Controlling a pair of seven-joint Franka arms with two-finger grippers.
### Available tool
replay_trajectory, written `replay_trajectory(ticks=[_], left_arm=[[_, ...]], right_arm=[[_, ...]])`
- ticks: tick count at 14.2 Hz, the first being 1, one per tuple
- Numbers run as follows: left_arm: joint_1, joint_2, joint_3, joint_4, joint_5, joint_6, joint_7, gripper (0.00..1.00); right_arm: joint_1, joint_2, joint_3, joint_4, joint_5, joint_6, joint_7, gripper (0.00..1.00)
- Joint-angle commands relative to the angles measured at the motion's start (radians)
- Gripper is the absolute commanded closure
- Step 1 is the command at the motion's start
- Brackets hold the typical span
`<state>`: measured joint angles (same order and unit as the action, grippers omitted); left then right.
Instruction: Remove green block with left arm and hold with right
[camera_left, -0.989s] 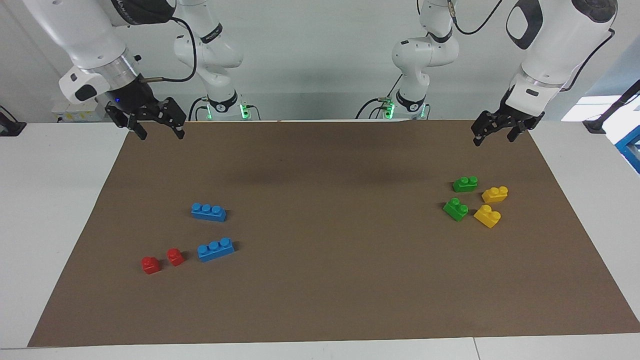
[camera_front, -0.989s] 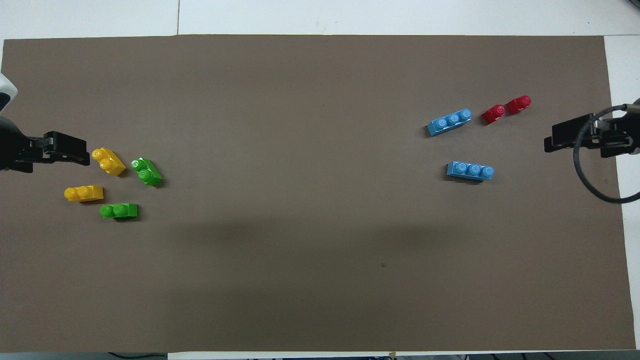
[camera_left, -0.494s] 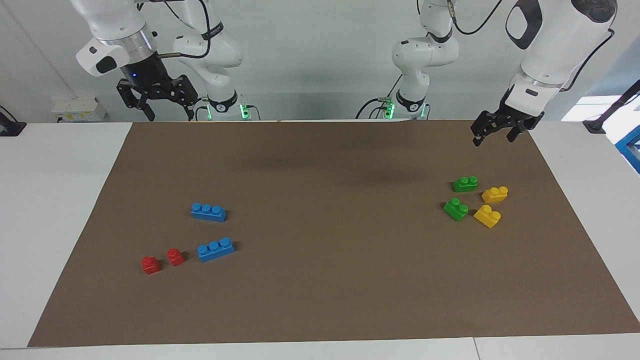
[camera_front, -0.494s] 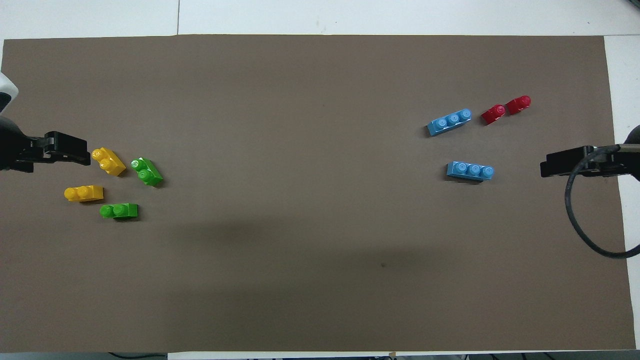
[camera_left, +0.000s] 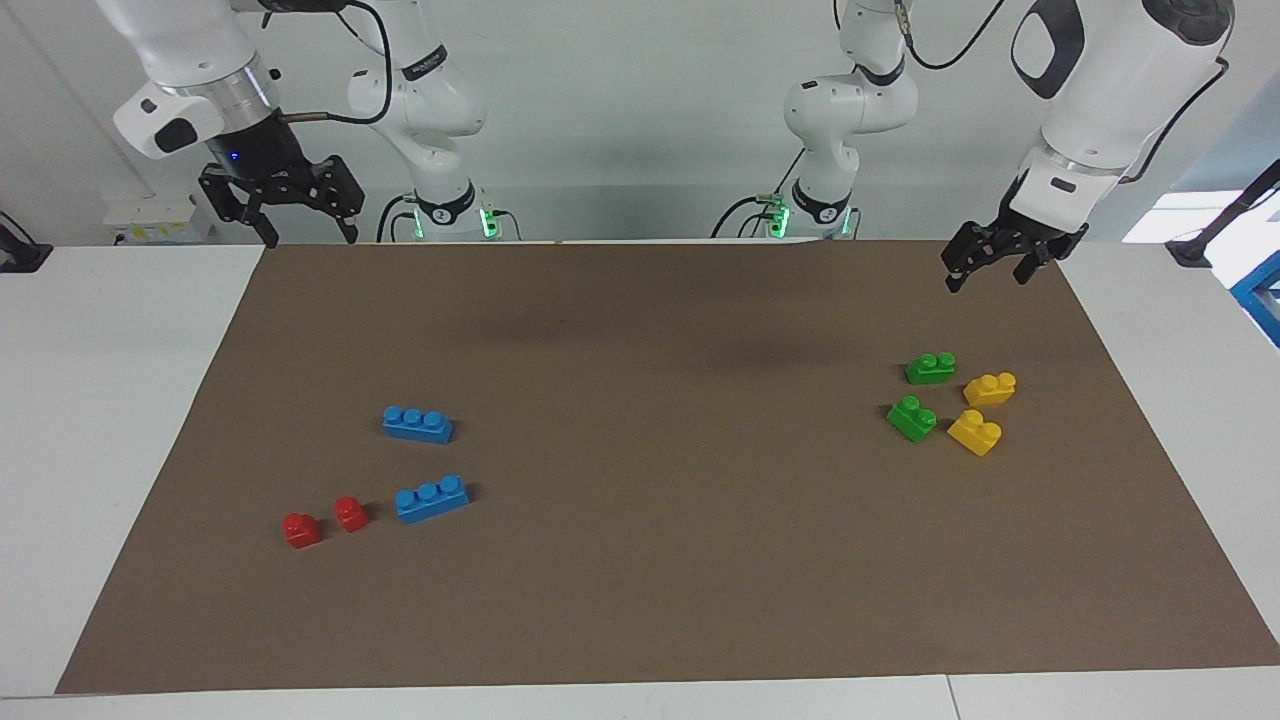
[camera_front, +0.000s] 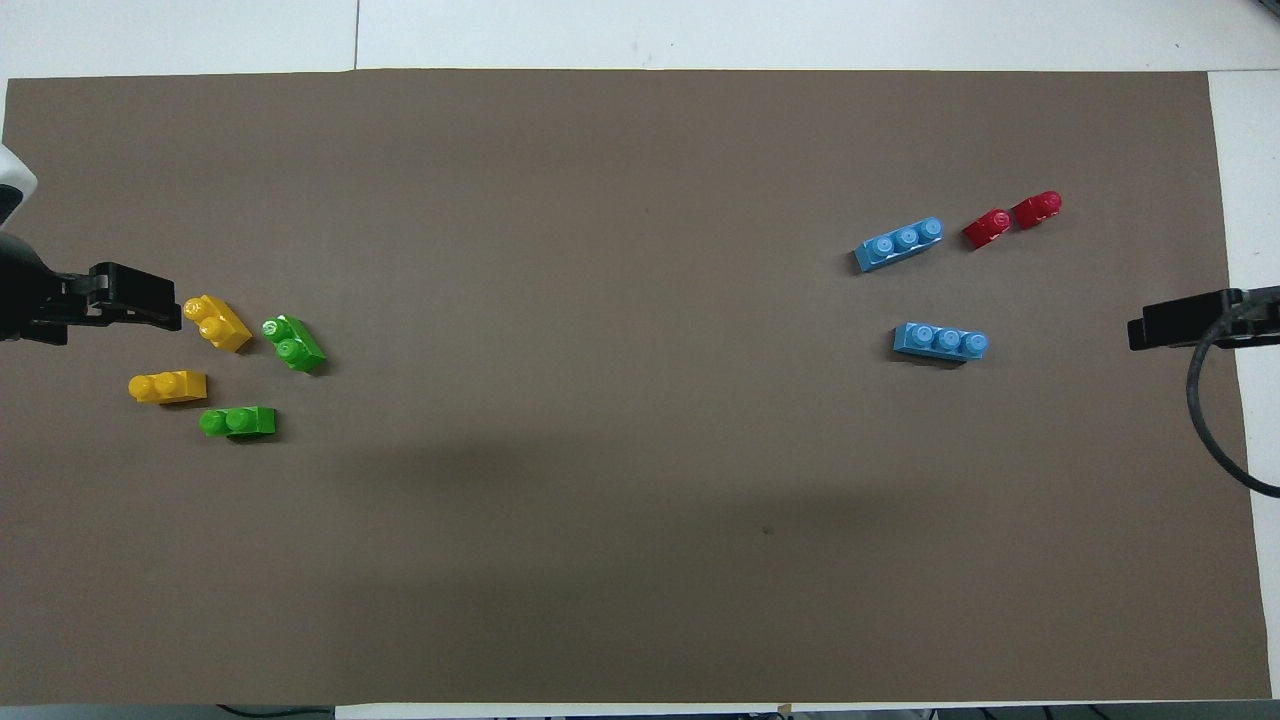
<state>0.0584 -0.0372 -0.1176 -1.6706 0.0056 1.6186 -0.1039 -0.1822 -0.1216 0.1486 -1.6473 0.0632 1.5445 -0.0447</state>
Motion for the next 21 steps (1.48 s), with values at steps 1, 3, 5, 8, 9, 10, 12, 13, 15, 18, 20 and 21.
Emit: replay_trajectory(ticks=[1,3,5,8,9,10,12,13,15,18,20,21], left_arm=[[-0.003,0.003,0.004,0.003,-0.016,0.014,0.012,0.0],[-0.005,0.003,0.004,0.003,-0.016,0.014,0.012,0.0],[-0.003,0.003,0.004,0.003,-0.016,0.014,0.012,0.0],[-0.005,0.003,0.004,0.003,-0.015,0.014,0.01,0.0],[-0.005,0.003,0.004,0.003,-0.016,0.014,0.01,0.0],[-0.005,0.003,0.004,0.003,-0.016,0.014,0.01,0.0],[-0.006,0.005,0.003,0.005,-0.016,0.014,0.009,0.0],[-0.006,0.003,0.003,0.008,-0.016,0.014,0.009,0.0],[-0.006,0.003,0.003,0.006,-0.016,0.014,0.01,0.0],[-0.003,0.005,0.003,0.006,-0.016,0.014,0.012,0.0],[-0.005,0.003,0.003,0.006,-0.016,0.014,0.012,0.0],[-0.005,0.003,0.003,0.006,-0.016,0.014,0.012,0.0]], right_arm=[[0.012,0.0,-0.004,0.003,-0.013,-0.012,-0.03,0.0],[0.085,-0.001,-0.042,-0.002,-0.014,-0.009,-0.021,0.0],[0.154,-0.001,-0.111,-0.002,-0.016,-0.015,-0.021,0.0],[0.181,0.003,-0.164,-0.002,-0.016,-0.02,-0.023,0.0],[0.182,0.01,-0.165,0.004,-0.016,-0.03,-0.021,0.0],[0.182,0.017,-0.167,0.017,-0.016,-0.037,-0.021,0.0],[0.182,0.045,-0.187,0.053,-0.016,-0.052,-0.021,0.0],[0.181,0.045,-0.188,0.053,-0.016,-0.06,-0.021,0.0],[0.17,0.043,-0.19,0.047,-0.017,-0.066,-0.02,0.0],[0.168,0.042,-0.192,0.047,-0.032,-0.079,-0.02,0.0],[0.17,0.04,-0.19,0.044,-0.054,-0.081,-0.018,0.01],[0.173,0.04,-0.19,0.046,-0.066,-0.081,-0.014,0.01]])
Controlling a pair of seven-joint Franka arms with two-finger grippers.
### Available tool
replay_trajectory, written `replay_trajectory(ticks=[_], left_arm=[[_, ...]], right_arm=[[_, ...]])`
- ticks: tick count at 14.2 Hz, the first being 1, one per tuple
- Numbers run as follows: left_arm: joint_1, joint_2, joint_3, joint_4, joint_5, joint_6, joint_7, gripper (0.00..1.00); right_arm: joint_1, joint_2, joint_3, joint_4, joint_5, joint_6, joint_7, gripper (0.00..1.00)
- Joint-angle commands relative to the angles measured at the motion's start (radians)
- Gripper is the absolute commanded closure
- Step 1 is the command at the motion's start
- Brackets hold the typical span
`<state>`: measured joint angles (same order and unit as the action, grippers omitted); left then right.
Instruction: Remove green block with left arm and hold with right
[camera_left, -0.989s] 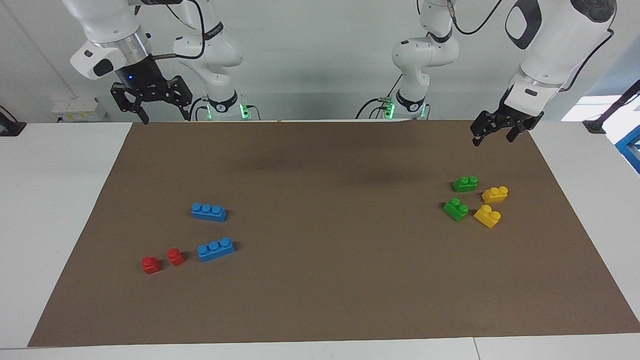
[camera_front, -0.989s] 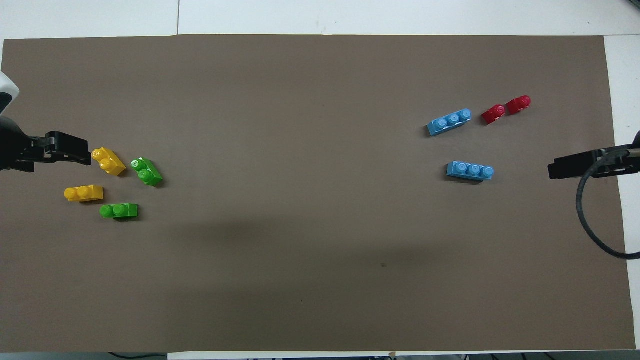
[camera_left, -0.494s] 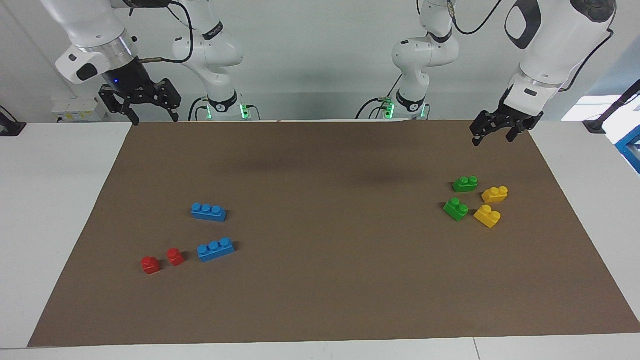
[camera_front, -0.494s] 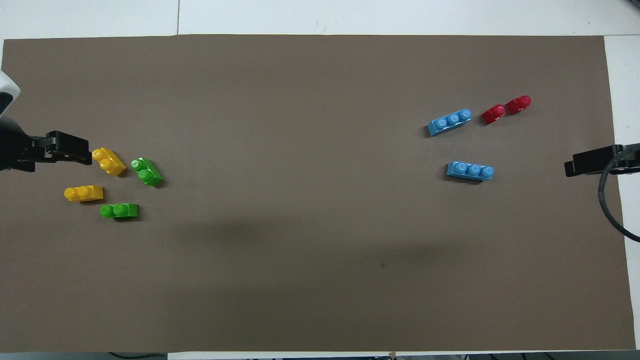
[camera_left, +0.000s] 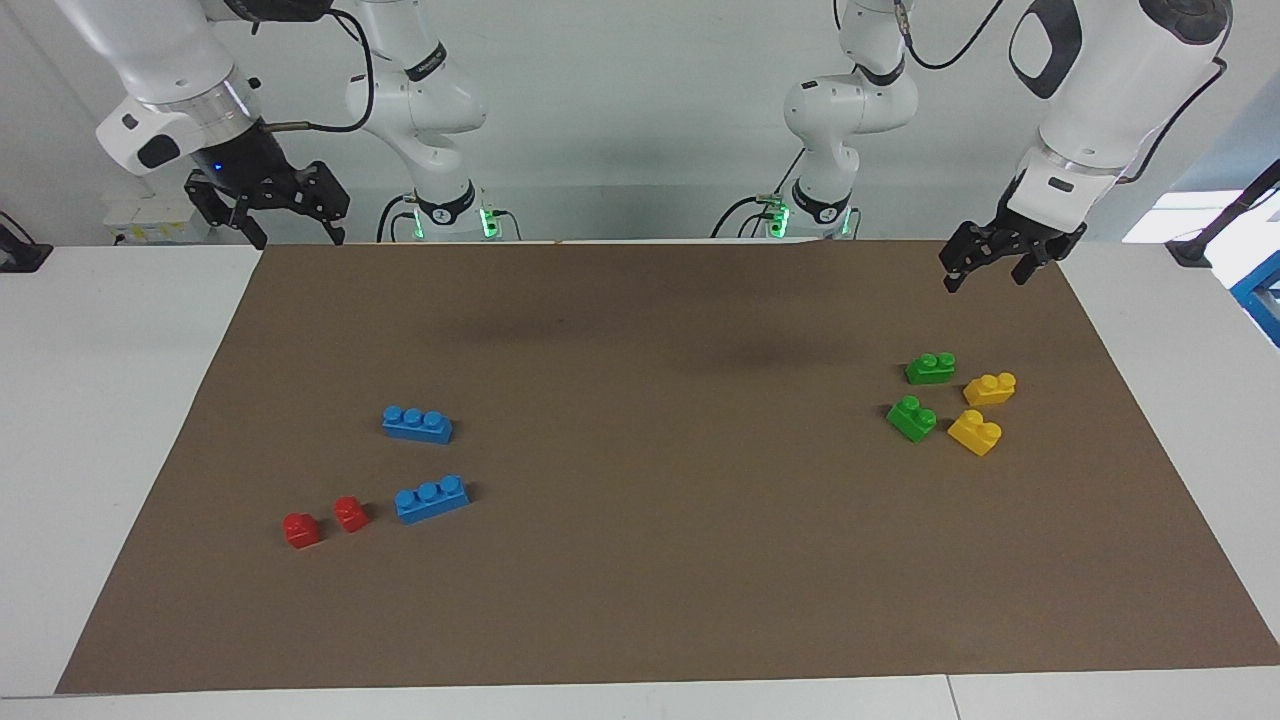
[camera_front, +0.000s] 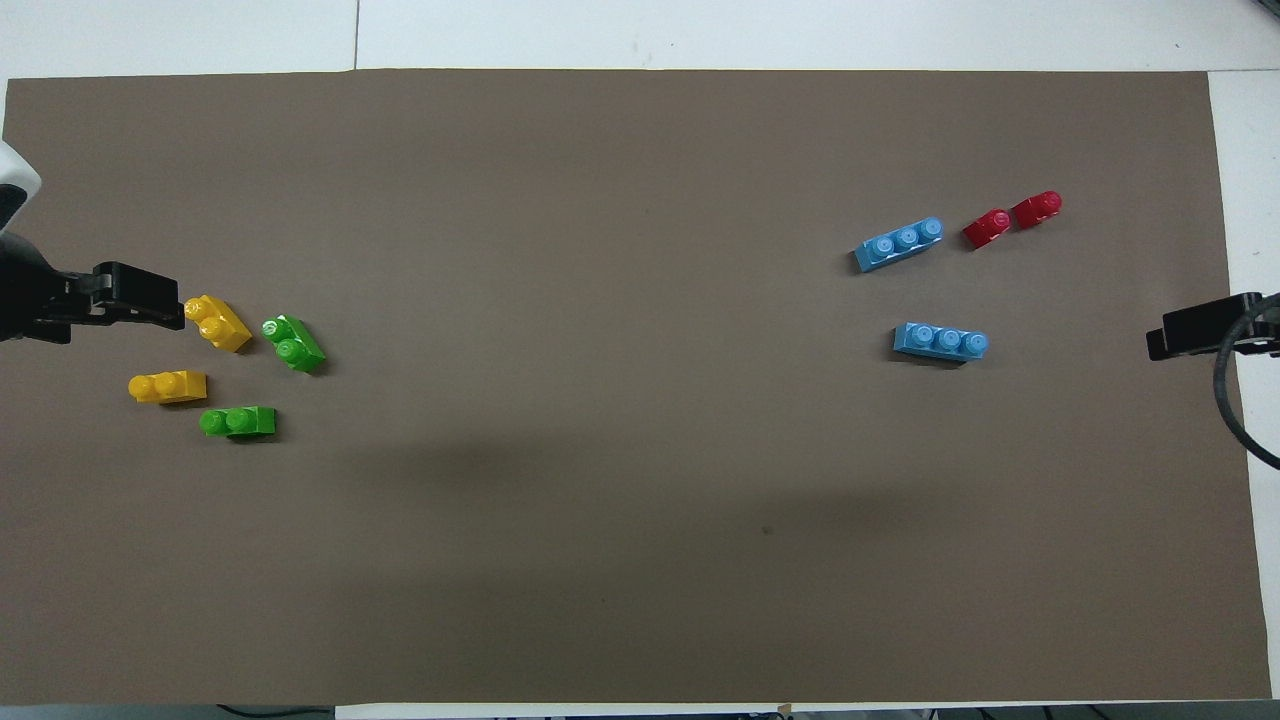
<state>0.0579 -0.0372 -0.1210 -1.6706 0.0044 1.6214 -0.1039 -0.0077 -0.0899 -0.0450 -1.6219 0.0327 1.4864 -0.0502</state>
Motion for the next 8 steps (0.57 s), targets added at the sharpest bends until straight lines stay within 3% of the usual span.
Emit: replay_trajectory(ticks=[1,8], left_arm=[[-0.006,0.003,0.006,0.006,-0.015,0.011,0.012,0.0],[-0.006,0.005,0.006,0.008,-0.015,0.011,0.01,0.0]], right_arm=[[0.002,0.009,0.004,0.02,-0.046,-0.023,-0.004,0.01],[0.003,0.009,0.004,0.022,-0.07,-0.018,0.015,0.01]])
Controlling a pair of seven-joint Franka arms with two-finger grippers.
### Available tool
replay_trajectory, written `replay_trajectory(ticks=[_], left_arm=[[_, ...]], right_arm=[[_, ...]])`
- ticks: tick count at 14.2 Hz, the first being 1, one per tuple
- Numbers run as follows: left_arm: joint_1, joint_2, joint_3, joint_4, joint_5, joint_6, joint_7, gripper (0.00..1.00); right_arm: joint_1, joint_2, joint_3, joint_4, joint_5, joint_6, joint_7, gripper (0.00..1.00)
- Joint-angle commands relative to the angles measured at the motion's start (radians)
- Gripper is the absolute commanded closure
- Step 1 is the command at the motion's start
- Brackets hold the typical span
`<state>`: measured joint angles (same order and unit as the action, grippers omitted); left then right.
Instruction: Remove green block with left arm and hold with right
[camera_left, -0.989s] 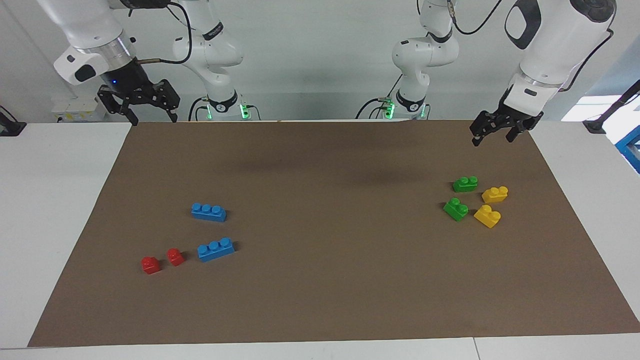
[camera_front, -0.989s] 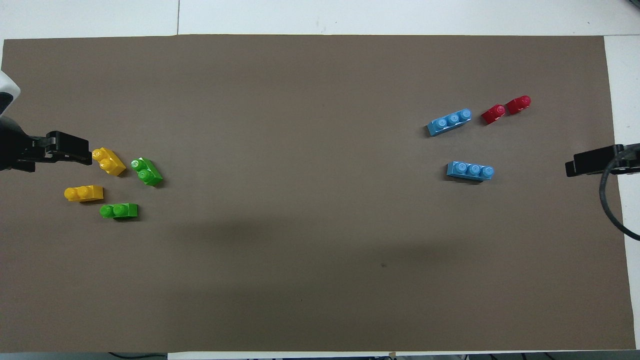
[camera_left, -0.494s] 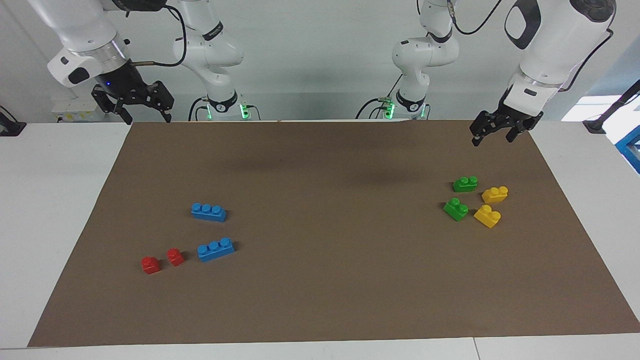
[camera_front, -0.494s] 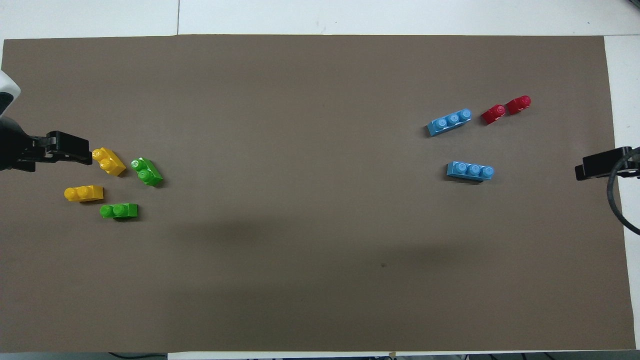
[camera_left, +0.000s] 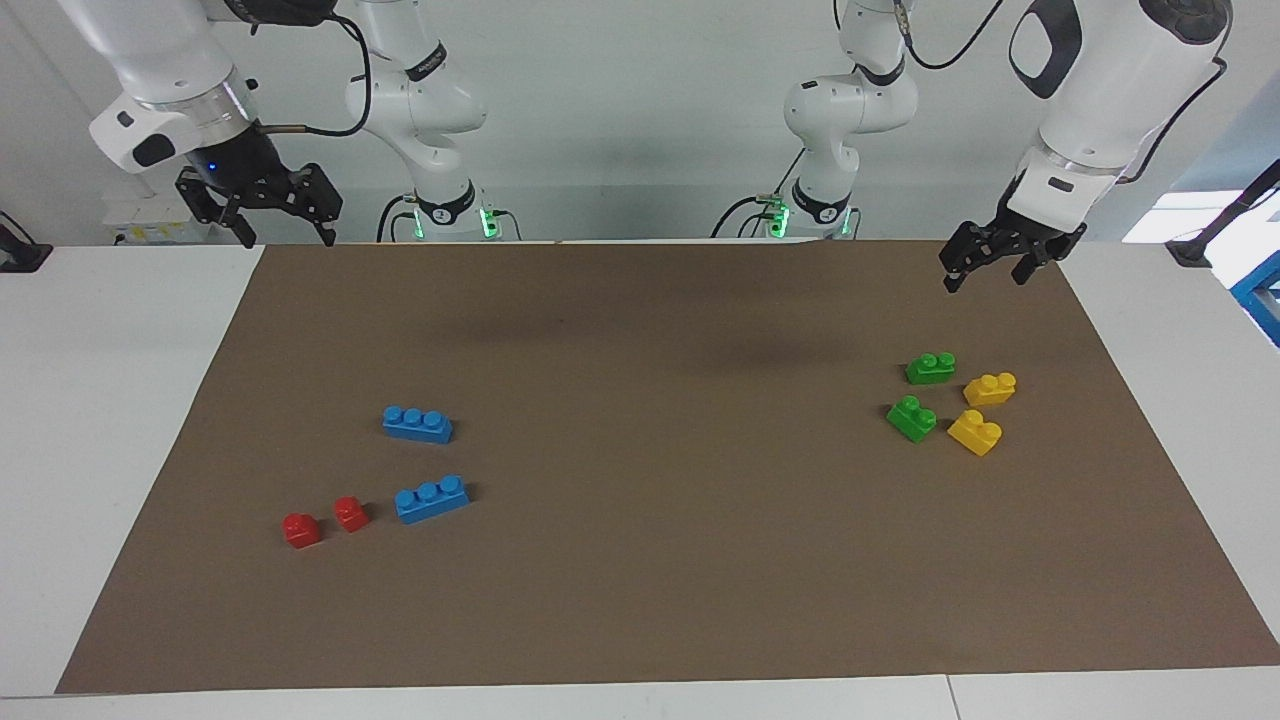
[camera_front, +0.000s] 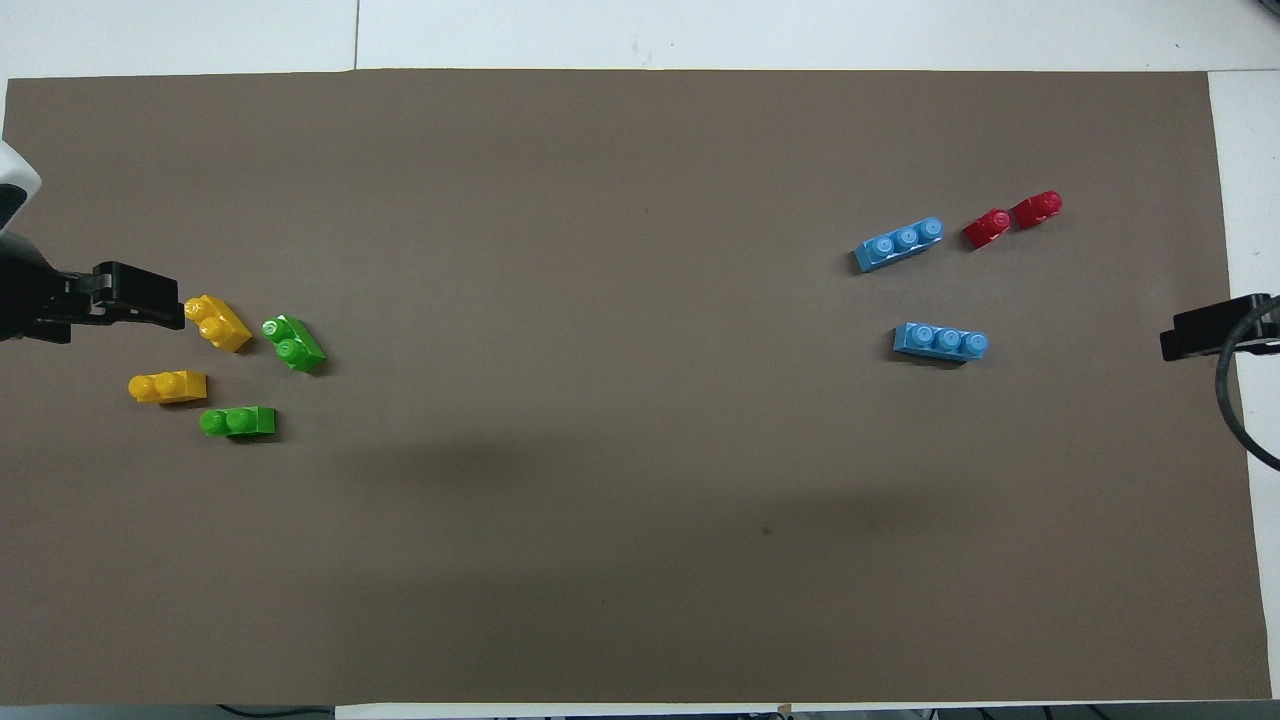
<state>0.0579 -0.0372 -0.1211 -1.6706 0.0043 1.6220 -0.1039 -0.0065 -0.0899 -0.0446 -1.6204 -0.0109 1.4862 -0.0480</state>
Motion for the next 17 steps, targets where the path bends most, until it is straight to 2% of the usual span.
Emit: replay_trajectory(ticks=[1,5,17], left_arm=[[-0.006,0.003,0.006,0.006,-0.015,0.01,0.012,0.0],[-0.006,0.003,0.006,0.005,-0.015,0.012,0.015,0.0],[-0.007,0.003,0.006,0.005,-0.015,0.012,0.015,0.0]], right_arm=[[0.002,0.009,0.003,0.02,-0.026,-0.018,0.013,0.01],[0.005,0.01,0.006,0.024,-0.061,-0.004,0.007,0.01],[0.005,0.009,0.009,0.019,-0.044,0.009,0.011,0.01]])
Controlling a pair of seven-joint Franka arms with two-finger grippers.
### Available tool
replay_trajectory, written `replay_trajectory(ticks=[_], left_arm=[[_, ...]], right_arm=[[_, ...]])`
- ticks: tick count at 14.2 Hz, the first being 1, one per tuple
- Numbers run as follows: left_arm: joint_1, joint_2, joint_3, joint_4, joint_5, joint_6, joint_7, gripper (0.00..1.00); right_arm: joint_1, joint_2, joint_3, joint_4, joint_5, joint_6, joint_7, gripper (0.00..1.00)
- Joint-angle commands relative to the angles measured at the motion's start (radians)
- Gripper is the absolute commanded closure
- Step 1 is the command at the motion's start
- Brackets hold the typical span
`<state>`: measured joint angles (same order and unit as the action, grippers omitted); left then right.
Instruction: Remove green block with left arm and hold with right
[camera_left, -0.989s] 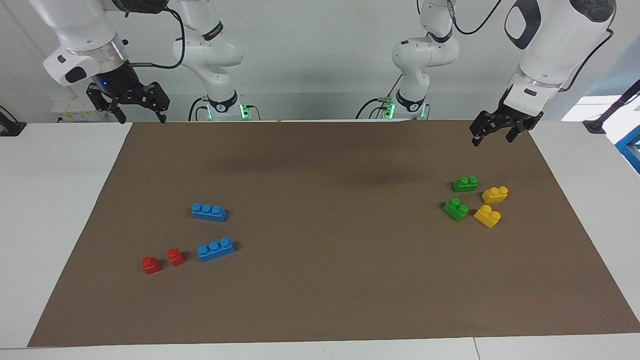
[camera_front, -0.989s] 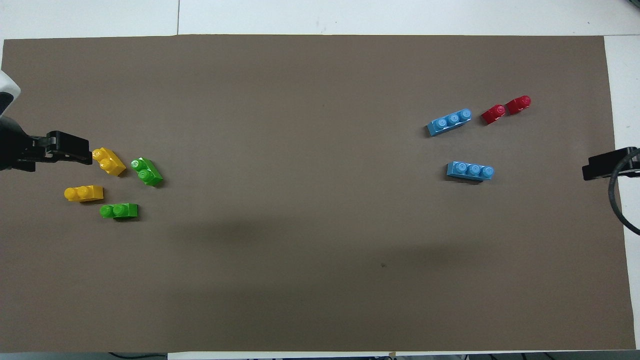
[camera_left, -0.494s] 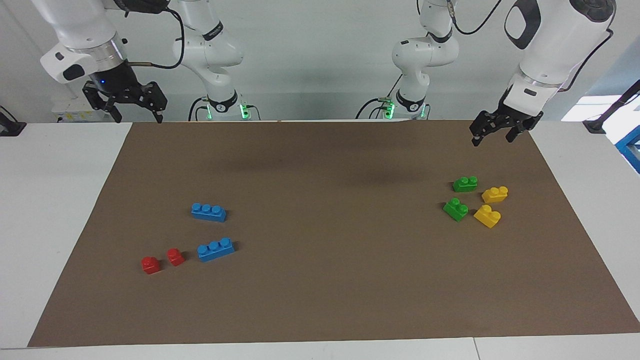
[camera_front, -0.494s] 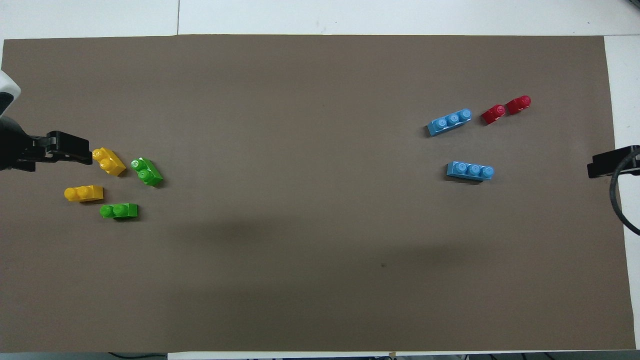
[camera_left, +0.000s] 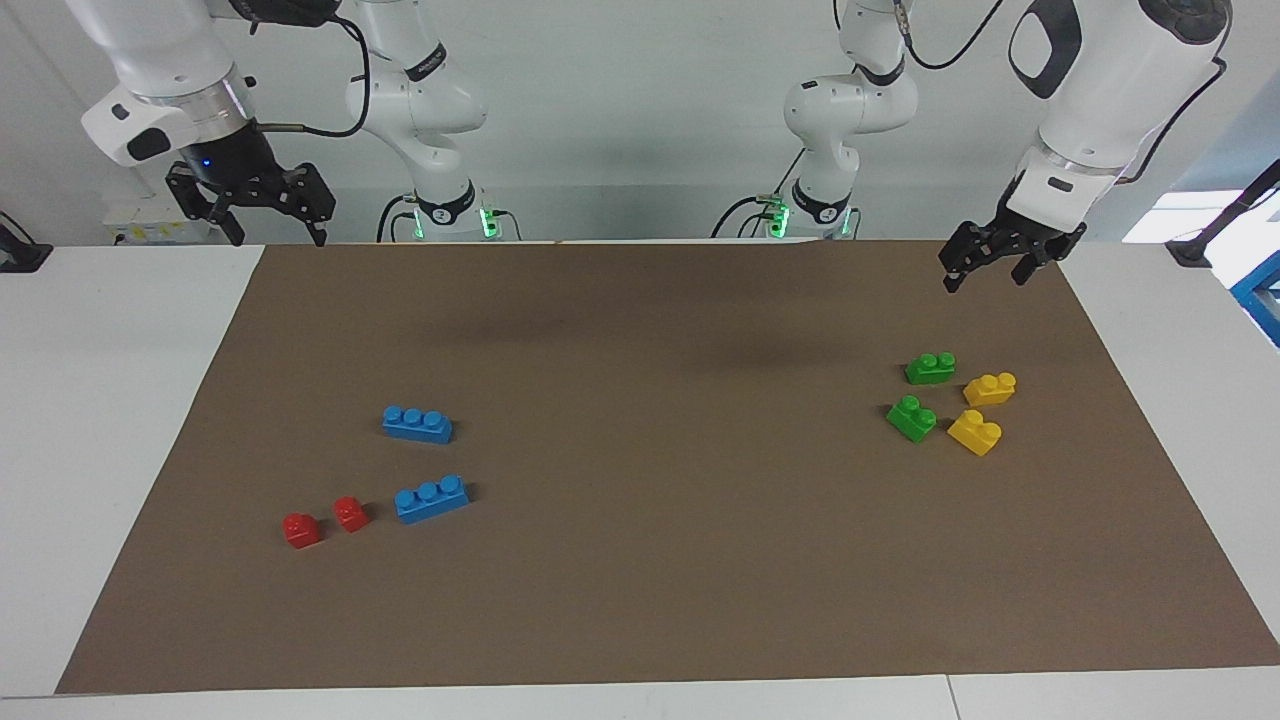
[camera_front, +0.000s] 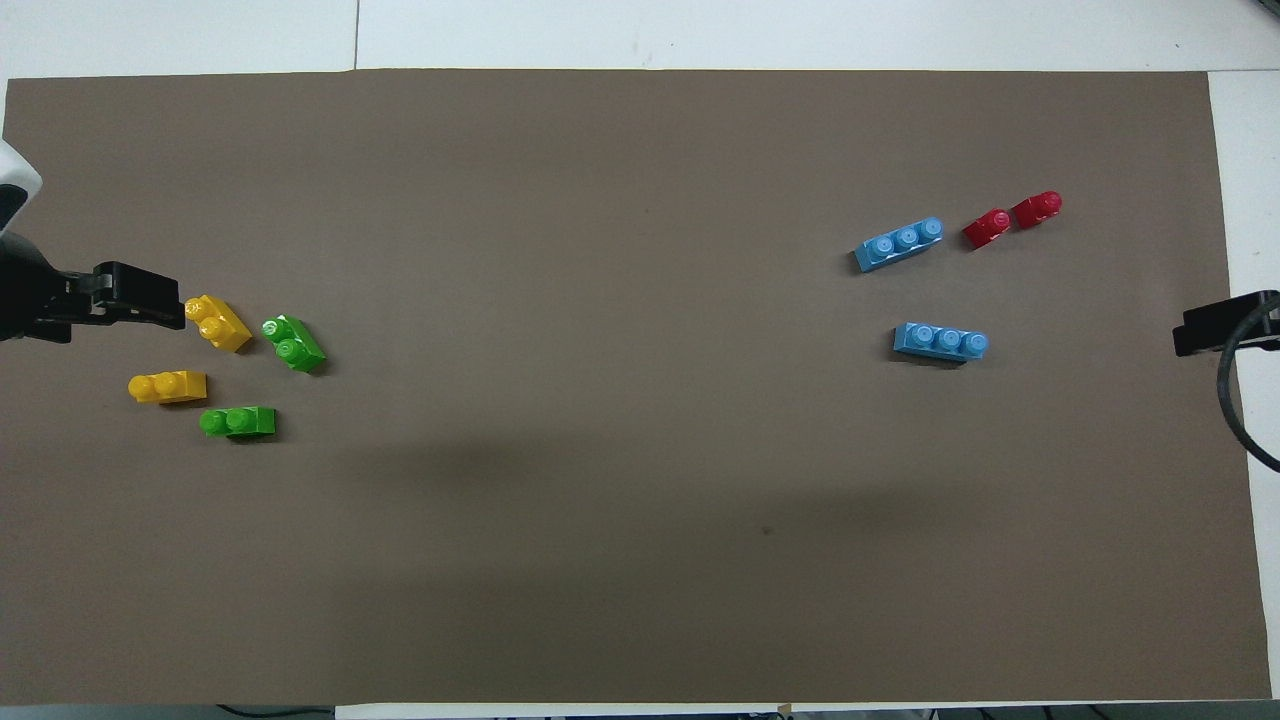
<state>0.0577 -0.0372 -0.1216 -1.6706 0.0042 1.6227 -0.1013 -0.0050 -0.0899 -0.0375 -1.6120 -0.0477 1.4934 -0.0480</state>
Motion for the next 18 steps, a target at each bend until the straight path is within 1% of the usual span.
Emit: replay_trajectory(ticks=[1,18], left_arm=[[-0.007,0.003,0.007,0.005,-0.015,0.011,0.014,0.0],[-0.007,0.003,0.007,0.005,-0.015,0.011,0.014,0.0]], right_arm=[[0.004,0.009,0.002,0.009,-0.008,0.002,0.013,0.01],[0.004,0.002,0.004,0.0,0.005,0.007,0.022,0.01]])
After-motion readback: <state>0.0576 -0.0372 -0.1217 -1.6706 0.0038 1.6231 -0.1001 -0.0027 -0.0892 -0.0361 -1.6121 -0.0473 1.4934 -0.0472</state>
